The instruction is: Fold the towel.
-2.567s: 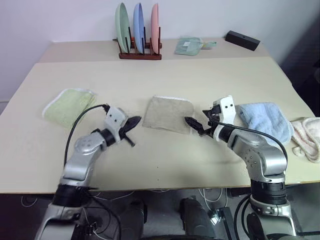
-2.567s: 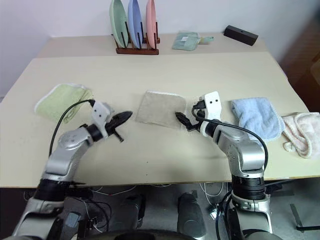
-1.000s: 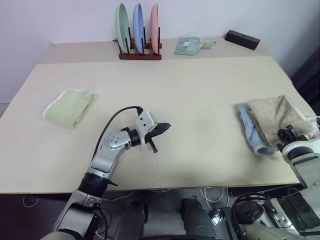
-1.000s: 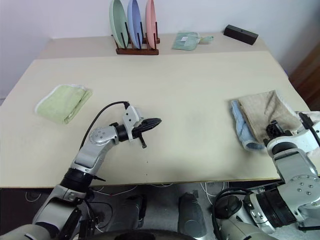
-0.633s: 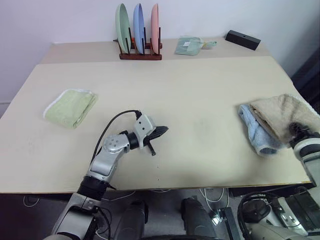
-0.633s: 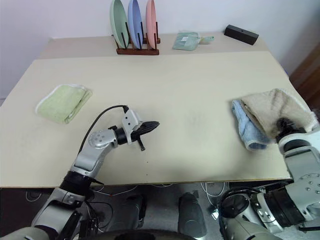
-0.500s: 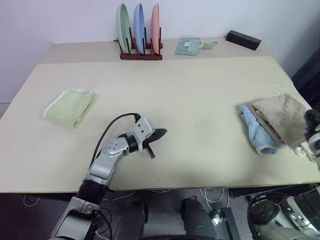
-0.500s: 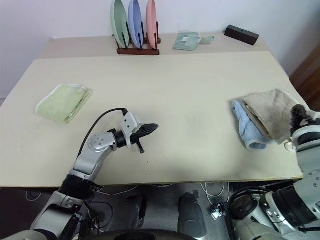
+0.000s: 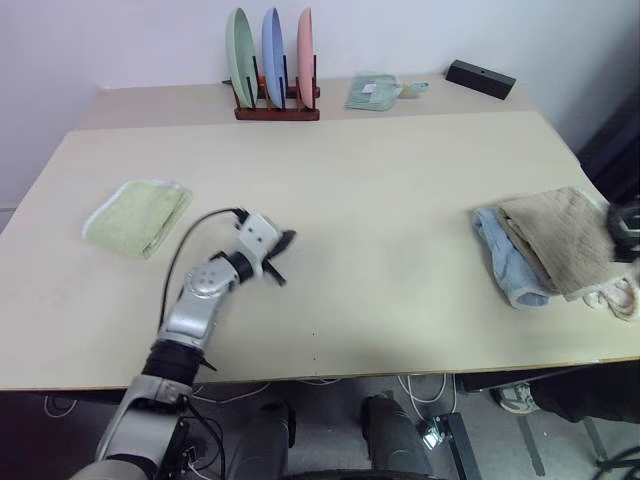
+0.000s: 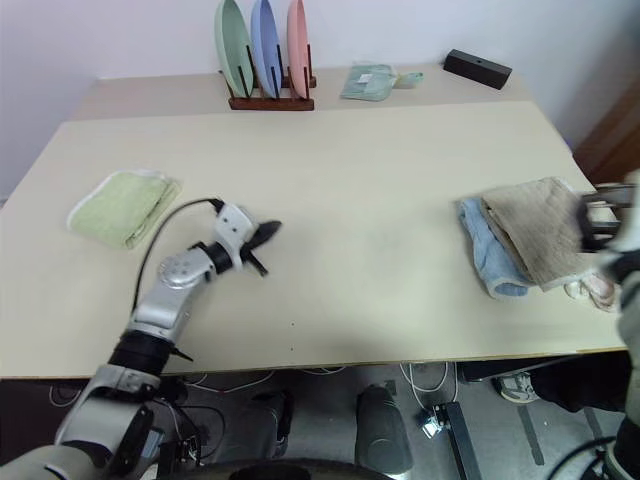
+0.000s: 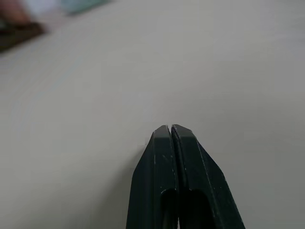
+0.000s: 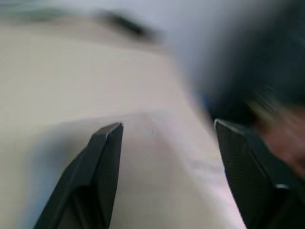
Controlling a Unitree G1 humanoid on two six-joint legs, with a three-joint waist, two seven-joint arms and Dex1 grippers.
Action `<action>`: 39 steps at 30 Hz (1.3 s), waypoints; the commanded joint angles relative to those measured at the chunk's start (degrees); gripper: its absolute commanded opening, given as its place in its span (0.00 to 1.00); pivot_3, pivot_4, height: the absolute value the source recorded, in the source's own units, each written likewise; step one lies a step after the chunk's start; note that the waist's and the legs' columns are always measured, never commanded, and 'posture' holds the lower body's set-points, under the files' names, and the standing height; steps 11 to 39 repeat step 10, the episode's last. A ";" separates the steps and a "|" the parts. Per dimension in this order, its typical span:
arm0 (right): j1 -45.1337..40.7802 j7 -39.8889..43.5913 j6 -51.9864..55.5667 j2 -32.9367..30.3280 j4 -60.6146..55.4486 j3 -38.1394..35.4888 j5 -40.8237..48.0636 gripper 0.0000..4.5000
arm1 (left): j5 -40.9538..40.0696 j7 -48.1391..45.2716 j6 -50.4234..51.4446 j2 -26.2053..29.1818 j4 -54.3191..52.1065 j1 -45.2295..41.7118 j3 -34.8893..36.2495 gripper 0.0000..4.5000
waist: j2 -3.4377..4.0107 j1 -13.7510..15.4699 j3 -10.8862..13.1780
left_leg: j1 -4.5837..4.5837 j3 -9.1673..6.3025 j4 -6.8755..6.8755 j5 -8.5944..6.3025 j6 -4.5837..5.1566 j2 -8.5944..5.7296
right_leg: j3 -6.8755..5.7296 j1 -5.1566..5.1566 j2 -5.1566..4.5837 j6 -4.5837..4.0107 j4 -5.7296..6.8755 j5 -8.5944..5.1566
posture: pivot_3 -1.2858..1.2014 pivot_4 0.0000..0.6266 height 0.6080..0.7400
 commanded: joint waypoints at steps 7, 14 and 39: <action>-8.29 11.68 -12.41 4.19 11.71 16.31 -1.80 0.69 | -3.11 -1.62 -1.09 3.73 -5.63 6.43 5.33 0.00 | -0.17 0.52 0.10 | -0.08 -0.03 0.03 0.00 0.01 -0.03 | -0.01 0.03 -0.03 -0.08 -0.21 0.07 | 0.52 0.24 1.00; -10.39 14.56 -14.05 5.09 15.16 18.04 -1.44 0.69 | -3.78 -1.69 0.97 4.22 -10.21 9.65 5.83 0.00 | -0.17 0.79 0.10 | -0.08 -0.02 0.00 -0.01 0.01 -0.03 | -0.01 0.02 -0.04 -0.09 -0.23 0.07 | 0.52 0.24 1.00; -10.39 14.56 -14.05 5.09 15.16 18.04 -1.44 0.69 | -3.78 -1.69 0.97 4.22 -10.21 9.65 5.83 0.00 | -0.17 0.79 0.10 | -0.08 -0.02 0.00 -0.01 0.01 -0.03 | -0.01 0.02 -0.04 -0.09 -0.23 0.07 | 0.52 0.24 1.00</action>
